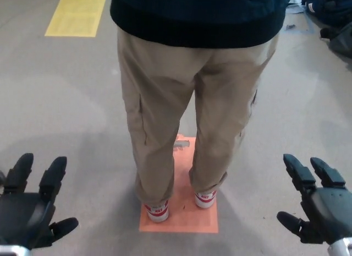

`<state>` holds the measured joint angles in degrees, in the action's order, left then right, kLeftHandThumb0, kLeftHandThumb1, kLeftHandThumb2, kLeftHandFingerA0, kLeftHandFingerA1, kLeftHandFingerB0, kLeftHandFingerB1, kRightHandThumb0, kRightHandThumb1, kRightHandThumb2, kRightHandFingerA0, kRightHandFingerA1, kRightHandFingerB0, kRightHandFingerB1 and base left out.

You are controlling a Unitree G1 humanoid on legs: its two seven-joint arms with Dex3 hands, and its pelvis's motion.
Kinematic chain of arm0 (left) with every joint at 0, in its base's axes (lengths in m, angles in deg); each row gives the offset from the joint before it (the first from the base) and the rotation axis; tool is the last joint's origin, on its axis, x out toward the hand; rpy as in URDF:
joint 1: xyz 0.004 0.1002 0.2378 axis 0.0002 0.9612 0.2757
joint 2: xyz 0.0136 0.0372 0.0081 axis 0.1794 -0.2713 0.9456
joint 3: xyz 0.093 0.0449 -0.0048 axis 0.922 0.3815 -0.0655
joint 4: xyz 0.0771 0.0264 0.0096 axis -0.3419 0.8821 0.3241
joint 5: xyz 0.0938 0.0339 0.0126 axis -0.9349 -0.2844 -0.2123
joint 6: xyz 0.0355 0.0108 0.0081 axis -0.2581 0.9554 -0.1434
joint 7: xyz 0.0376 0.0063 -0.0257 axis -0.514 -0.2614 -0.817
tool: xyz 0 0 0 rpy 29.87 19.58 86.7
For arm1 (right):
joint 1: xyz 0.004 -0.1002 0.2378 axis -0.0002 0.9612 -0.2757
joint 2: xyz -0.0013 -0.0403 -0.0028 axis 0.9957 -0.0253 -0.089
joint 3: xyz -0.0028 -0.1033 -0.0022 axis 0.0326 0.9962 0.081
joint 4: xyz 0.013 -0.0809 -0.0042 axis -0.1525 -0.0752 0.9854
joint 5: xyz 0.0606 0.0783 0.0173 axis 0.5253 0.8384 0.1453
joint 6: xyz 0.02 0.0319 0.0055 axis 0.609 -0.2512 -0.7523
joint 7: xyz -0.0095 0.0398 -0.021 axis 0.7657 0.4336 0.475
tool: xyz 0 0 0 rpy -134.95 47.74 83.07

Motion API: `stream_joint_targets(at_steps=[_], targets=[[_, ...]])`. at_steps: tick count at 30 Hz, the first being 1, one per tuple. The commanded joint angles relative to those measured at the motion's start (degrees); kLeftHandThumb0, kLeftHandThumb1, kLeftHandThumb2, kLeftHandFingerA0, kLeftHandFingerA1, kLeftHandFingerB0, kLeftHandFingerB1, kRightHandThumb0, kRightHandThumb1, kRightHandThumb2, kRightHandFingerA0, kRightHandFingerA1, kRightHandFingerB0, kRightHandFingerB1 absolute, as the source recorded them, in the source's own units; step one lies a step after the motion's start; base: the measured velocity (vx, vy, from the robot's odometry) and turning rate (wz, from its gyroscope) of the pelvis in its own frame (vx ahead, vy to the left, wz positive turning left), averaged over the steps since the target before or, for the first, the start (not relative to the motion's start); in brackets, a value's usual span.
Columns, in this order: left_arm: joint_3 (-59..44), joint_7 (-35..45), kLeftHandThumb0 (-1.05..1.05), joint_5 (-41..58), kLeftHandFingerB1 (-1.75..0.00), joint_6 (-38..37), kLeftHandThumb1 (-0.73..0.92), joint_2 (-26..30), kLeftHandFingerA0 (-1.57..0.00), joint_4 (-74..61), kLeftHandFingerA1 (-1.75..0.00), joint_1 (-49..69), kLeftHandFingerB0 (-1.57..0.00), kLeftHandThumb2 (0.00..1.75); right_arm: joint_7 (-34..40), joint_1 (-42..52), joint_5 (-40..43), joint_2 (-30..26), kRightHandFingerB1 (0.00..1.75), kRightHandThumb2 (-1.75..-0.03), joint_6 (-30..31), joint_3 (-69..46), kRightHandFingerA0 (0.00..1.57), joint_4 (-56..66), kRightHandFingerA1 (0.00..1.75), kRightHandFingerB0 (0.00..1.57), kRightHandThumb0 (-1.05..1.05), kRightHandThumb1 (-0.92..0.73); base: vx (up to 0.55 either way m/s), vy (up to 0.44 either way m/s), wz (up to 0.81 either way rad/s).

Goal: A person hands a coat to the robot and the robot grabs it with both hands and holds it while the person wears the coat.

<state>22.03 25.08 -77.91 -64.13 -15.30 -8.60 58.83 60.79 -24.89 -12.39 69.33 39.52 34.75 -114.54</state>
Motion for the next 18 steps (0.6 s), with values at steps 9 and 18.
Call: stream_joint_targets(at_steps=[9, 18], targets=[[2.24, 11.38, -0.69, 4.78, -0.24, -8.39, 0.70, -0.90, -0.36, 7.01, -0.32, -6.96, -0.02, 0.61, -14.71, -4.74, 7.64, 0.59, 0.20, -0.63, 4.10, -1.24, 0.34, -3.97, 0.35, 0.08, -0.40, -0.65, 0.00, 0.000, 0.00], [3.21, 16.16, -0.74, 5.90, -0.18, -9.14, 0.61, -1.44, -0.28, 8.36, -0.46, -8.19, 0.00, 0.93, -20.69, -6.53, 10.35, -0.10, 0.22, -0.72, 2.65, -1.15, 0.33, -5.22, 0.40, 0.09, -0.39, -0.59, 0.00, 0.000, 0.00]])
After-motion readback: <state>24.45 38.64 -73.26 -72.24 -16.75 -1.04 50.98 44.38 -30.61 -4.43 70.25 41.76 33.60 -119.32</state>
